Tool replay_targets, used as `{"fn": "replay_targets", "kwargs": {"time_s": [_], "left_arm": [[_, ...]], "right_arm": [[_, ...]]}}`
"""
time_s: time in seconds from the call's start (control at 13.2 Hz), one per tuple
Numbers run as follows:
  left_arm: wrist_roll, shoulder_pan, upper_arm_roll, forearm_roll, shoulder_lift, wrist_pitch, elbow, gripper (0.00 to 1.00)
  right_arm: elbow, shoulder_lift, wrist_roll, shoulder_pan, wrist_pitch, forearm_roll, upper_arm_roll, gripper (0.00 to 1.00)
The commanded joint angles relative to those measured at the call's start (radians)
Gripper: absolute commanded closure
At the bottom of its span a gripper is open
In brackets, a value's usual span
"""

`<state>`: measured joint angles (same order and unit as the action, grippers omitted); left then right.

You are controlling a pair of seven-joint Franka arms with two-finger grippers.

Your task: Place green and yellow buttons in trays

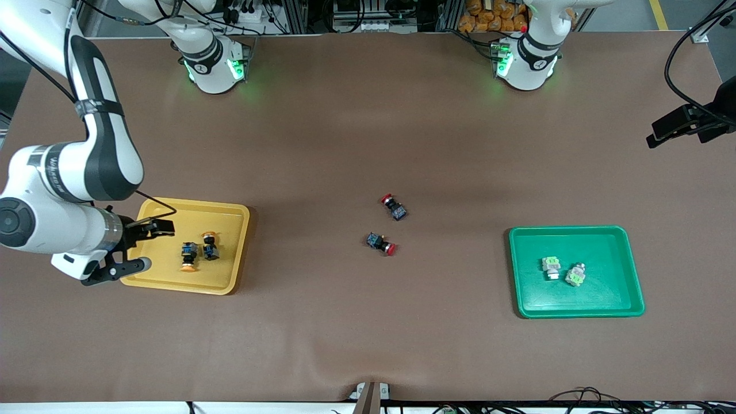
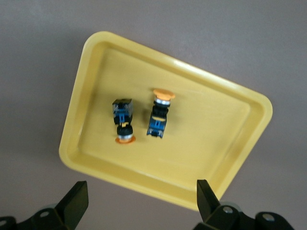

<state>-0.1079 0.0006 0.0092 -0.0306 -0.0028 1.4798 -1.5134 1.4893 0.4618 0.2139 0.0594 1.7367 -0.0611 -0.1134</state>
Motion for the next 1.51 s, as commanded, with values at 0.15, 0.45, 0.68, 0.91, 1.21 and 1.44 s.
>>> {"fn": "replay_targets", "kwargs": {"time_s": [0.15, 0.45, 0.68, 0.91, 1.21, 1.44], "left_arm": [[0.013, -0.002, -0.005, 0.006, -0.002, 0.004, -0.004, 0.00], [0.010, -0.002, -0.015, 0.008, -0.002, -0.003, -0.002, 0.00], [0.007, -0.002, -0.021, 0.008, -0.002, -0.003, -0.002, 0.00], [0.005, 0.001, -0.035, 0.009, -0.002, -0.001, 0.001, 0.00], [0.007, 0.004, -0.035, 0.011, -0.002, -0.001, 0.002, 0.00], [0.010, 0.002, -0.035, 0.014, 0.004, -0.003, 0.001, 0.00]], "right_arm": [[-0.201, -0.031, -0.053, -0.024, -0.253, -0.003, -0.008, 0.00], [-0.199, -0.153, -0.059, -0.035, -0.281, -0.003, -0.005, 0.00], [-0.175, -0.209, -0.057, -0.035, -0.324, -0.003, -0.005, 0.00], [-0.095, -0.293, -0.057, -0.035, -0.330, 0.012, -0.003, 0.00], [0.005, -0.395, -0.074, -0.036, -0.324, 0.017, -0.002, 0.00], [0.028, -0.456, -0.111, -0.058, -0.354, 0.017, -0.002, 0.00]]}}
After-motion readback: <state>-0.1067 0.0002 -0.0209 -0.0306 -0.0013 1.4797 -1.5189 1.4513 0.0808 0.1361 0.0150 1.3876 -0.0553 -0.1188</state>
